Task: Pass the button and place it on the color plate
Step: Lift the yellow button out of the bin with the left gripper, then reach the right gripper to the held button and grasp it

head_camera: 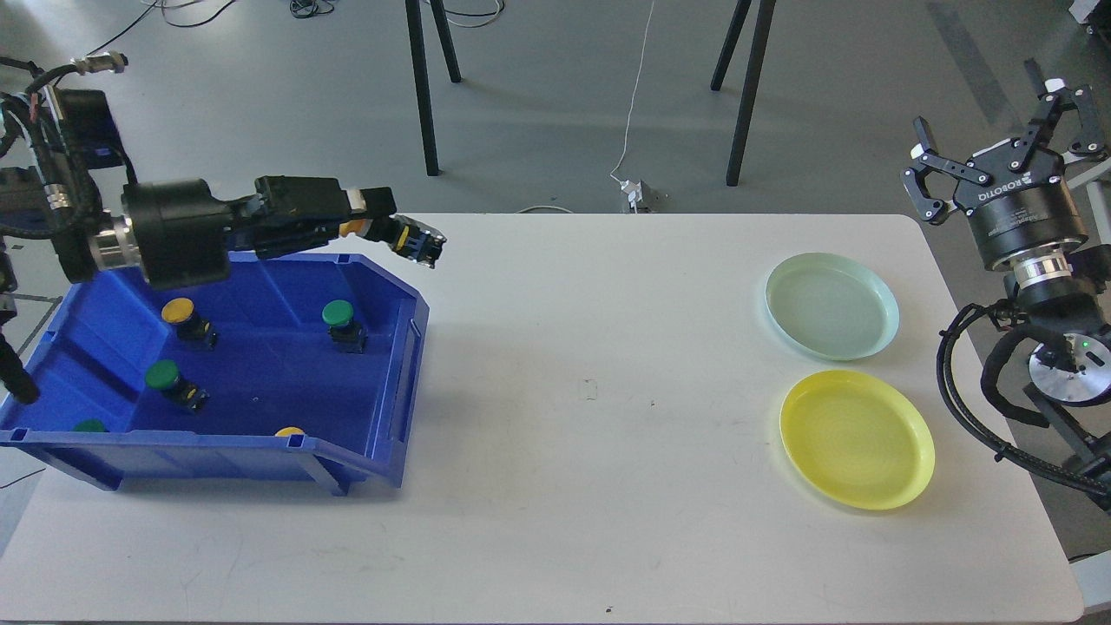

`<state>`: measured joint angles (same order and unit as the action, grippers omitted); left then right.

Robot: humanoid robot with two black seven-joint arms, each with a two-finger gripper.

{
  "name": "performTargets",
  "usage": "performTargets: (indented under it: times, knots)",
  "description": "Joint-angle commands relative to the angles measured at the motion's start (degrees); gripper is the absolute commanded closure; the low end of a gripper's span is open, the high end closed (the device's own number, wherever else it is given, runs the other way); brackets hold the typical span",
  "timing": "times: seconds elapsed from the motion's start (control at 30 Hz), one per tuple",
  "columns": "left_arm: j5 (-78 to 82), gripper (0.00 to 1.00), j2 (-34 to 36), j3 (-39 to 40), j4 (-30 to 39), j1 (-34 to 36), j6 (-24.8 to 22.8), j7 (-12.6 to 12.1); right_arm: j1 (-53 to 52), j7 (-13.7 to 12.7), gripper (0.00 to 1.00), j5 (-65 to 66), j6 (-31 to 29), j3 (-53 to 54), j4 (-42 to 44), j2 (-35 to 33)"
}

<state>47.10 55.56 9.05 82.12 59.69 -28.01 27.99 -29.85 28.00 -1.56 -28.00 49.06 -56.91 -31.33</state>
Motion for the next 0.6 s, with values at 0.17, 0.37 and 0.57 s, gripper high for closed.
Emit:
performTargets:
  times: [0.17,0.37,0.57]
  knots:
    - [-2.01,0.91,-18.01,0.44,-8.28,-0.19,3.04,0.01,4.53,0.00,0.00,11.75,1.45,-12.66,-18.66,-3.47]
    - [-2.01,0.91,-21.10,0.62,-11.46,-0.72,2.96,0.01,4.45,-0.23,0.00,11.67,1.10,-19.17,-20.61,-0.85]
    - [-1.92,0.91,-21.10,0.53,-11.46,-0.72,2.78,0.01,3.39,-3.30,0.00,9.30,0.00,-20.76,-20.52,3.38]
